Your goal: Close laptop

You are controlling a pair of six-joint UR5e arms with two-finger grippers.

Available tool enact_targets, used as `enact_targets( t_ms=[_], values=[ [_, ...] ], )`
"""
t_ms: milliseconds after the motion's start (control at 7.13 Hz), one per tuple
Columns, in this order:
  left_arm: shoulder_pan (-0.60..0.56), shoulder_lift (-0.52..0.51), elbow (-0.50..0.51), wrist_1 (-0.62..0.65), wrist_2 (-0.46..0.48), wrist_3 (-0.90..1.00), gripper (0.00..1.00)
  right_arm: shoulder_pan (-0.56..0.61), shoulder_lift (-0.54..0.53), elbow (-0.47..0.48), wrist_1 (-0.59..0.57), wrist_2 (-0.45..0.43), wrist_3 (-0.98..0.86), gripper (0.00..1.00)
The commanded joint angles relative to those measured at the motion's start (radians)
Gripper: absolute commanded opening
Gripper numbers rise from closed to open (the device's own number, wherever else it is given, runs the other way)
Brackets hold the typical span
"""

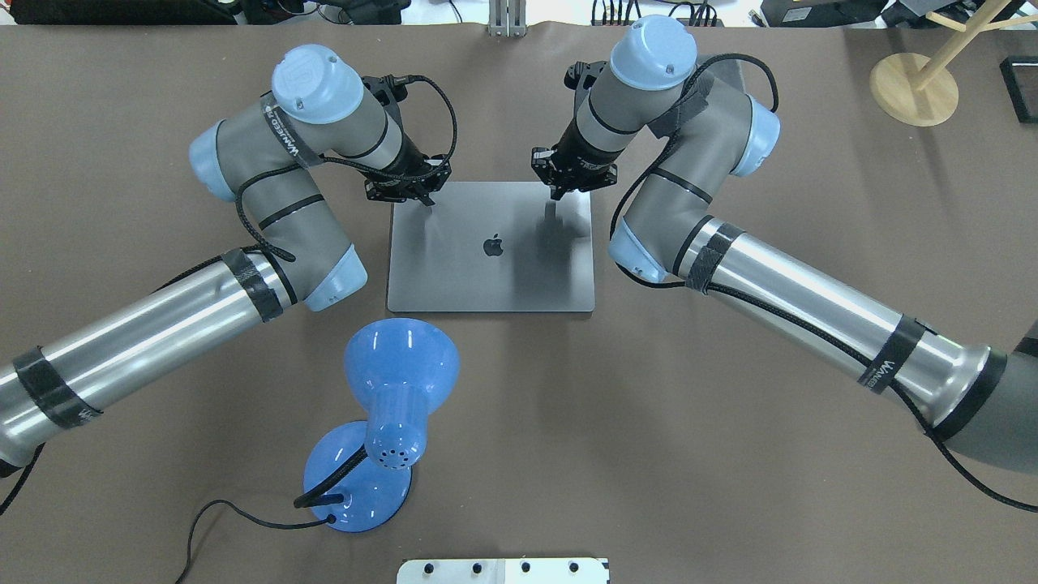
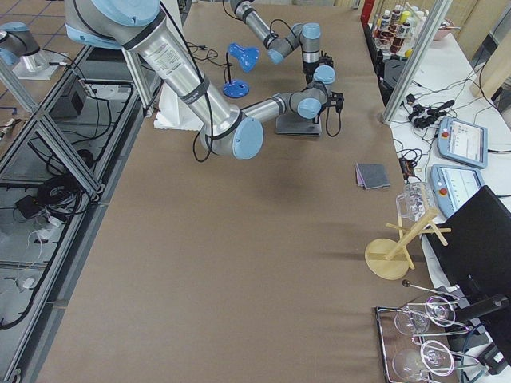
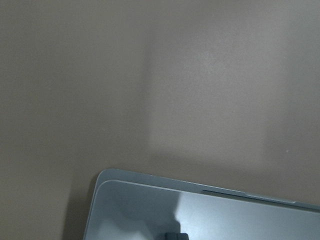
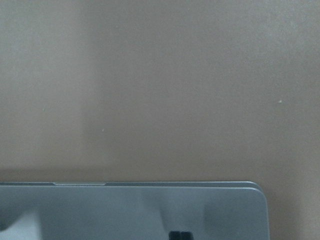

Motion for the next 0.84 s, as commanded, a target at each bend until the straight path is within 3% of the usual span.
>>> enact_targets(
  t_ms=[0, 140, 280, 421, 561, 701],
  values=[
    [0.001, 0.000, -0.005, -0.013, 0.006, -0.003, 0.00, 0.005, 0.008, 0.001, 0.001, -0.002, 0.004, 0.00],
    [-0.008, 0.000, -0.038, -0.011, 0.004, -0.012, 0.00, 0.020, 0.012, 0.009, 0.001, 0.006, 0.013, 0.41],
    [-0.024, 0.006, -0.080, 0.000, 0.004, -0.041, 0.69, 0.034, 0.002, 0.068, -0.011, 0.006, 0.012, 0.99],
    [-0.045, 0.024, -0.139, 0.036, -0.022, -0.055, 0.98, 0.037, -0.051, 0.143, -0.012, 0.003, 0.006, 1.00],
    [-0.106, 0.064, -0.205, 0.097, -0.122, -0.047, 0.98, 0.066, -0.097, 0.208, -0.014, 0.001, -0.016, 1.00],
    [-0.157, 0.148, -0.297, 0.105, -0.151, -0.037, 0.98, 0.104, -0.156, 0.262, -0.014, 0.015, -0.045, 1.00]
  ],
)
